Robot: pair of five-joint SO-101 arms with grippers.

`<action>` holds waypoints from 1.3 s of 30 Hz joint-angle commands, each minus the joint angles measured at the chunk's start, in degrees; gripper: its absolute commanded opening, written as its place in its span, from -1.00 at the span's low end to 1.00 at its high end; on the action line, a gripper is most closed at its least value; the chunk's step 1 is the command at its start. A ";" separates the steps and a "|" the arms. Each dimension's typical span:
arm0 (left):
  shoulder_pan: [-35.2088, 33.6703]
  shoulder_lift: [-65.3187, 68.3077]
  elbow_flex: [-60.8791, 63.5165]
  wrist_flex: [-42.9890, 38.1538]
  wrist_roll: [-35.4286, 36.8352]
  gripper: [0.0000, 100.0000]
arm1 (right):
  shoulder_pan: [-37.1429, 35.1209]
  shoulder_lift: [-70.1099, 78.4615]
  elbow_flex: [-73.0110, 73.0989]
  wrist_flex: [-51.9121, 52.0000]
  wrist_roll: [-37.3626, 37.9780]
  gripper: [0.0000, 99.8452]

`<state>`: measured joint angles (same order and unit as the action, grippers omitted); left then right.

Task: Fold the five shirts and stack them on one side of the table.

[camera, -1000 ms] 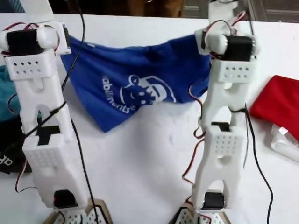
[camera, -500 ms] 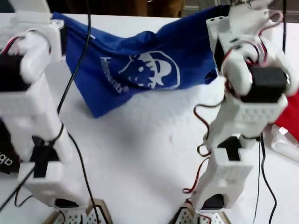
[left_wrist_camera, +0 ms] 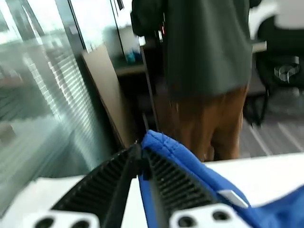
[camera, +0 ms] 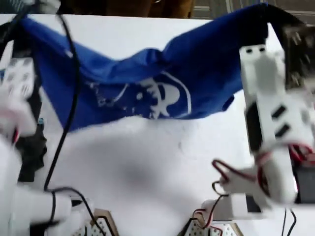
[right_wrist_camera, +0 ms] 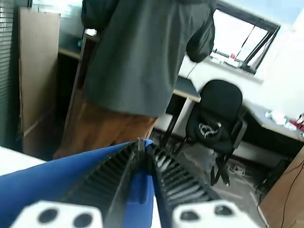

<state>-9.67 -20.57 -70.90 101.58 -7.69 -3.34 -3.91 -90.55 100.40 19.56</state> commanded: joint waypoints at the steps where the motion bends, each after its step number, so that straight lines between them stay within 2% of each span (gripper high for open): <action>1: 0.44 -4.22 -0.22 0.79 -0.44 -0.95 | -0.13 -5.23 6.59 0.66 0.26 -0.97; 6: 0.35 -5.01 13.58 -0.44 -0.09 -0.95 | -0.22 -6.64 19.78 -4.62 0.09 -0.97; 13: 0.26 -5.45 36.26 -16.70 5.54 -0.95 | -1.71 -6.64 40.79 -23.78 0.09 -0.97; 17: 0.26 -5.36 38.20 -18.73 5.54 -0.95 | -3.03 -7.34 42.99 -25.36 0.18 -0.97; 24: 0.26 -5.54 28.09 -15.82 5.54 -0.95 | -3.38 -10.95 39.21 -23.25 0.18 -0.97; 33: 0.09 -5.54 5.67 -4.57 5.19 -0.95 | -2.86 -19.38 35.87 -20.88 0.26 -0.97; 39: 0.09 -5.54 -2.51 0.00 2.64 -0.95 | -2.86 -25.63 35.87 -20.88 0.26 -0.97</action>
<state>-9.58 -26.37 -70.11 100.35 -4.00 -6.51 -26.86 -53.27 79.38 19.56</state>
